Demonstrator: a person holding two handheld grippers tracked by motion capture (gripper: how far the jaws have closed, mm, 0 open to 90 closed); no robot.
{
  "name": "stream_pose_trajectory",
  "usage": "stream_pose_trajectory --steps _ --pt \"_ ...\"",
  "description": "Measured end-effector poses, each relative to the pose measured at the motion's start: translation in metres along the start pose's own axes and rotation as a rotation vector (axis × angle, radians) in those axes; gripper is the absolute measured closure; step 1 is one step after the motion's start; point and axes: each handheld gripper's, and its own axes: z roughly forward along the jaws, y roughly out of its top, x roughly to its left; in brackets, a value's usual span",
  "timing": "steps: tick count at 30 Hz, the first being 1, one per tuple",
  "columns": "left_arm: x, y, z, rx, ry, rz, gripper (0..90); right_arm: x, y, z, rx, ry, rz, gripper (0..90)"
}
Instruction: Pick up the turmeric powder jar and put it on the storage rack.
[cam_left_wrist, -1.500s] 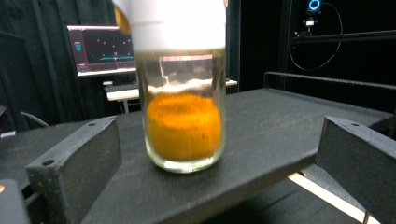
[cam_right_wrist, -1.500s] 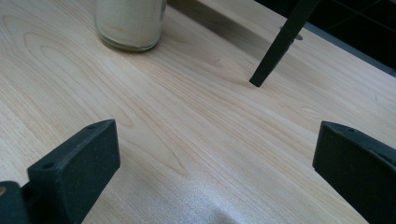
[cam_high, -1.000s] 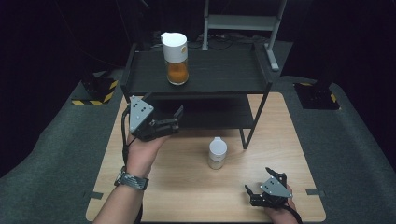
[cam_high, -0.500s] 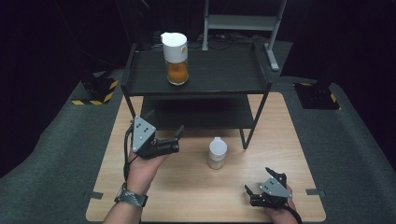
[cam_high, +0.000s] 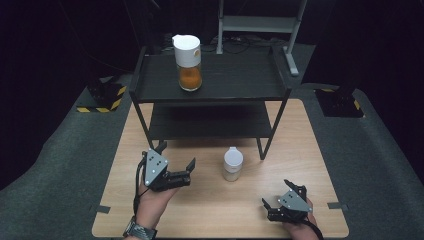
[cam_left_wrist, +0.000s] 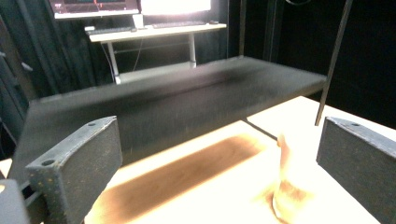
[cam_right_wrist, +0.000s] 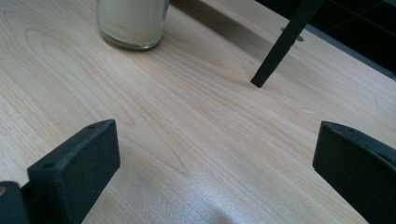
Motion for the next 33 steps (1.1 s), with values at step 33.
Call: stream_pose_trajectory --steps 33 --pt "-0.007 -0.082 0.015 0.268 -0.047 0.030 0.5 0.004 0.002 0.001 0.009 -0.017 -0.016 0.0"
